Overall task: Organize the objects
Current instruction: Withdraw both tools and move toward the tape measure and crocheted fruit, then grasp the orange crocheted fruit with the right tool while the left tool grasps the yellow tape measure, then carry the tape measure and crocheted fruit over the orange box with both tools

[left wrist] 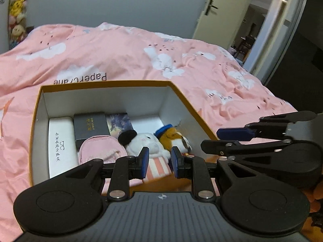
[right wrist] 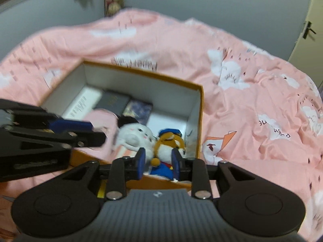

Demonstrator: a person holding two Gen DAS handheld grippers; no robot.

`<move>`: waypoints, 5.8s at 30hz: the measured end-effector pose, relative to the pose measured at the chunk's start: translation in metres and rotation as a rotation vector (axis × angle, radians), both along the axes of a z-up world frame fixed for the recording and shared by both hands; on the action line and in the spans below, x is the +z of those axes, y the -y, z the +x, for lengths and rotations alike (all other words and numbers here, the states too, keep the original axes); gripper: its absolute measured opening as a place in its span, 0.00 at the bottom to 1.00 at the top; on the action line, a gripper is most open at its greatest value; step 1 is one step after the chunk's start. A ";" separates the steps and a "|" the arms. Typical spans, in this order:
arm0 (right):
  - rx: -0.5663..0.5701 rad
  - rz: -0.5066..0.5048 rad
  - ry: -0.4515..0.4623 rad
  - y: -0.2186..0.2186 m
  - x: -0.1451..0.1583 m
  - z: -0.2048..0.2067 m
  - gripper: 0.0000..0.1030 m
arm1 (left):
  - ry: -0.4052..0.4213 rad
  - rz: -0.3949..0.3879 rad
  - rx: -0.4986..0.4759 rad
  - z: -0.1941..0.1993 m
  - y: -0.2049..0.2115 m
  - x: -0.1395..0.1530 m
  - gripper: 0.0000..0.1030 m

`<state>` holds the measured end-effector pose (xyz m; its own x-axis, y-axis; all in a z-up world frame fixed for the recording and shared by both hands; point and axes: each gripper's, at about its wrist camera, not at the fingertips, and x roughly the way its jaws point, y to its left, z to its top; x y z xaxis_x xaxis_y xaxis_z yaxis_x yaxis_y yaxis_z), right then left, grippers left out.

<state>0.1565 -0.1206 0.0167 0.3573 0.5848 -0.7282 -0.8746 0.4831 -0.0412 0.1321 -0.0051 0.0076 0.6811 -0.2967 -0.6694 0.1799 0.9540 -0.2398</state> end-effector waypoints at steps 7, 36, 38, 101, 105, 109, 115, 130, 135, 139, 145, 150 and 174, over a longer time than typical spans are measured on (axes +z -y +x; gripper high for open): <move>-0.125 0.070 -0.046 0.054 -0.024 -0.051 0.48 | -0.008 0.118 -0.080 -0.043 0.012 -0.011 0.25; -0.269 -0.150 -0.209 0.075 -0.114 -0.086 0.39 | -0.254 0.141 0.003 -0.065 0.011 -0.061 0.27; -0.248 -0.115 -0.194 0.074 -0.108 -0.088 0.25 | -0.261 0.126 0.002 -0.063 0.009 -0.062 0.27; -0.311 -0.023 -0.243 0.035 -0.135 -0.036 0.50 | -0.410 0.000 0.319 0.003 0.009 -0.126 0.65; -0.323 -0.027 -0.241 0.034 -0.136 -0.036 0.51 | -0.433 -0.029 0.338 0.007 0.003 -0.132 0.67; -0.323 -0.039 -0.232 0.033 -0.136 -0.038 0.52 | -0.471 -0.031 0.380 0.015 0.004 -0.134 0.68; -0.337 -0.036 -0.235 0.035 -0.138 -0.040 0.52 | -0.463 -0.016 0.350 0.013 0.001 -0.138 0.61; -0.390 0.029 -0.206 0.050 -0.113 -0.052 0.51 | -0.429 -0.150 0.209 -0.020 -0.014 -0.112 0.60; -0.407 0.068 -0.181 0.061 -0.090 -0.058 0.51 | -0.328 -0.181 0.134 -0.035 -0.016 -0.078 0.60; -0.395 0.093 -0.129 0.068 -0.064 -0.062 0.51 | -0.211 -0.179 0.078 -0.044 -0.010 -0.044 0.60; -0.332 0.116 0.006 0.069 -0.021 -0.063 0.51 | -0.078 -0.213 0.086 -0.047 -0.007 -0.005 0.60; -0.252 0.128 0.099 0.061 0.014 -0.050 0.51 | -0.023 -0.216 0.113 -0.028 -0.012 0.015 0.60; 0.046 -0.207 0.193 -0.061 -0.038 0.090 0.51 | -0.153 -0.143 0.083 0.111 -0.039 -0.027 0.60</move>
